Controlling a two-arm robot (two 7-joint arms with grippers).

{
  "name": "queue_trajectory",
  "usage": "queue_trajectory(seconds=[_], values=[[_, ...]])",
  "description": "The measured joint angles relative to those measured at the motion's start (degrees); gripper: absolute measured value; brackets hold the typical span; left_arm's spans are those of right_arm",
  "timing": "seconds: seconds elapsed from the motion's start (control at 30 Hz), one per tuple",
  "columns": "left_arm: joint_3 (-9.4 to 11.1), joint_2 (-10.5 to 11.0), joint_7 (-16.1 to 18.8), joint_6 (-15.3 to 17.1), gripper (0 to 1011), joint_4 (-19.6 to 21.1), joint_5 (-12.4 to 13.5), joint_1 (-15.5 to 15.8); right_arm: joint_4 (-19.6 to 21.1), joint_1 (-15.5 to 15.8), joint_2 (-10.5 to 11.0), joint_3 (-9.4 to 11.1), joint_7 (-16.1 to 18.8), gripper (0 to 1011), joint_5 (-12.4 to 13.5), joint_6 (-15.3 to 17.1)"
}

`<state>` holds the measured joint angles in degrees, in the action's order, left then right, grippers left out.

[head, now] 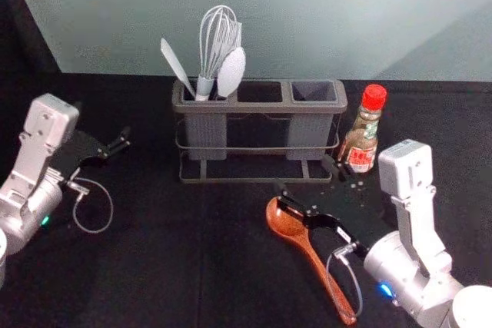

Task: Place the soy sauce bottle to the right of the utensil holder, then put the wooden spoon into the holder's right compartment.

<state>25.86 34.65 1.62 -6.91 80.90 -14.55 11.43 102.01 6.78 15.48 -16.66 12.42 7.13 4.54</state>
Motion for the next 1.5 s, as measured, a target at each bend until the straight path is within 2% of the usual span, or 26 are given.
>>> queue_trajectory(seconds=[1.27, 1.37, 1.4, 1.5], values=[[0.00, 0.00, 0.00, 0.00, 1011, 0.00, 0.00, 0.00, 0.33, 0.01, 0.15, 0.03, -0.05, 1002, -0.03, 0.32], [0.00, 0.00, 0.00, 0.00, 1011, 0.00, 0.00, 0.00, 0.90, -0.03, 0.02, 0.21, 0.16, 1002, 0.16, 2.73], [0.00, 0.00, 0.00, 0.00, 1011, 0.00, 0.00, 0.00, 1.61, -0.19, 0.26, 0.30, 0.78, 1000, 0.65, 5.13], [0.00, 0.00, 0.00, 0.00, 1011, 0.00, 0.00, 0.00, 2.93, -0.69, 0.80, 0.28, 1.43, 1002, 1.13, 9.43]])
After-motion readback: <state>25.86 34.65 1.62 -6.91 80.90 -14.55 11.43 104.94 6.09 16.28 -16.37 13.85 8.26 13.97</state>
